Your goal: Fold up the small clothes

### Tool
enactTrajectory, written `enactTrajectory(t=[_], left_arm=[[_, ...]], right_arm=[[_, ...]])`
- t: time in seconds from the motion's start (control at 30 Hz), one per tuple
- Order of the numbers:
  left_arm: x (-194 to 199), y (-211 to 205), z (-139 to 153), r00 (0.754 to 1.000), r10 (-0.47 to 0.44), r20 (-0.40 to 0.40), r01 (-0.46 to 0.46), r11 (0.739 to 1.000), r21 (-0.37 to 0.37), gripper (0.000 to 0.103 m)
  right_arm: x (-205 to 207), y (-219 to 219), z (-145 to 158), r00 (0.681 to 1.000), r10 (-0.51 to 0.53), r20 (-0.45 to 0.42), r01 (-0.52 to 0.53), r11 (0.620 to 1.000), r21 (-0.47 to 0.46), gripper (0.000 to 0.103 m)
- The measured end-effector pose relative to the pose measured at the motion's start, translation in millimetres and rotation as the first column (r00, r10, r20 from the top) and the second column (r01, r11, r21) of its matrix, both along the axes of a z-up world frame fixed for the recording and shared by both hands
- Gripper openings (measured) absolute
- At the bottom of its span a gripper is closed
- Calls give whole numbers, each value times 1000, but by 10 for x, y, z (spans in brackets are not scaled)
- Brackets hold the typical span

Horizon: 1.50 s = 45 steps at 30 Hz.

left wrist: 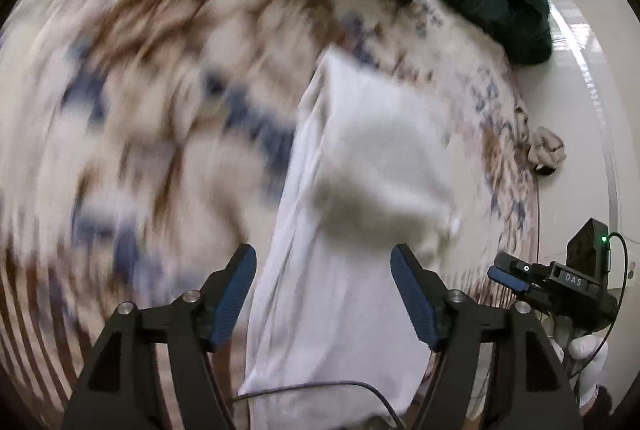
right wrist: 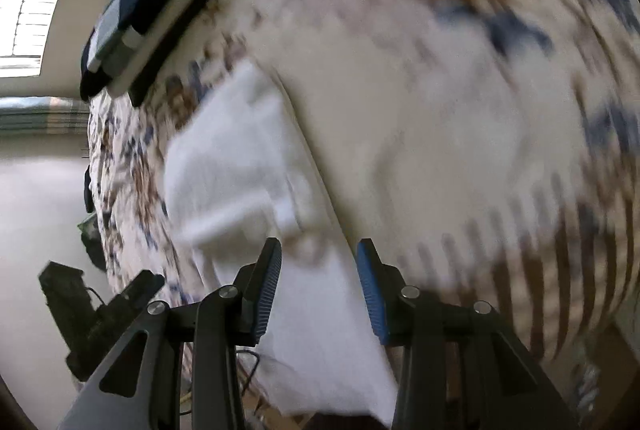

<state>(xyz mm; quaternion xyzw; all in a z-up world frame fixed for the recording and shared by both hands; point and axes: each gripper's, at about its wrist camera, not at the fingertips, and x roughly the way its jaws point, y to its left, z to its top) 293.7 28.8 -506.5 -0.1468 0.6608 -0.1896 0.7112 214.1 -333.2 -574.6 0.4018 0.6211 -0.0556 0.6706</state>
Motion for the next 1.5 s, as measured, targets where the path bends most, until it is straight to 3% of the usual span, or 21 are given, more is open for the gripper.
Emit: enactTrajectory(t=[0.27, 0.5, 0.63, 0.67, 0.73, 0.77, 0.97, 1.17, 1.33, 1.5], left_arm=[[-960, 274, -289, 989, 75, -130, -71, 997, 30, 68], [-1391, 220, -763, 977, 33, -210, -26, 999, 36, 68], [-1453, 204, -736, 982, 54, -182, -53, 999, 7, 65], [-1472, 201, -729, 983, 59, -172, -61, 998, -3, 61], [-1519, 197, -706, 986, 60, -156, -61, 998, -5, 11], [-1546, 189, -696, 987, 54, -149, -58, 998, -17, 9], [-1648, 148, -466, 992, 80, -95, -85, 995, -57, 5], [-1466, 289, 56, 981, 172, -89, -186, 963, -194, 5], [-911, 286, 465, 972, 230, -58, -236, 924, -301, 5], [-214, 113, 599, 969, 245, -13, -235, 909, -345, 5]], right_arm=[[-1081, 422, -384, 990, 90, -107, -82, 994, 70, 41], [-1568, 687, -824, 984, 107, -142, -80, 979, 186, 41], [-1647, 781, -1044, 985, 82, -149, -44, 969, 242, 41], [-1669, 805, -1066, 987, 73, -145, -35, 967, 251, 41], [-1714, 814, -1082, 990, 58, -131, -22, 965, 261, 22], [-1724, 813, -1075, 990, 62, -130, -26, 965, 261, 15], [-1815, 754, -775, 995, 66, -71, -46, 966, 253, 5], [-1733, 588, -208, 998, 41, 37, -49, 964, 262, 5], [-1349, 372, 258, 991, 1, 136, -37, 964, 262, 4], [-689, 208, 530, 977, -13, 215, -34, 976, 213, 4]])
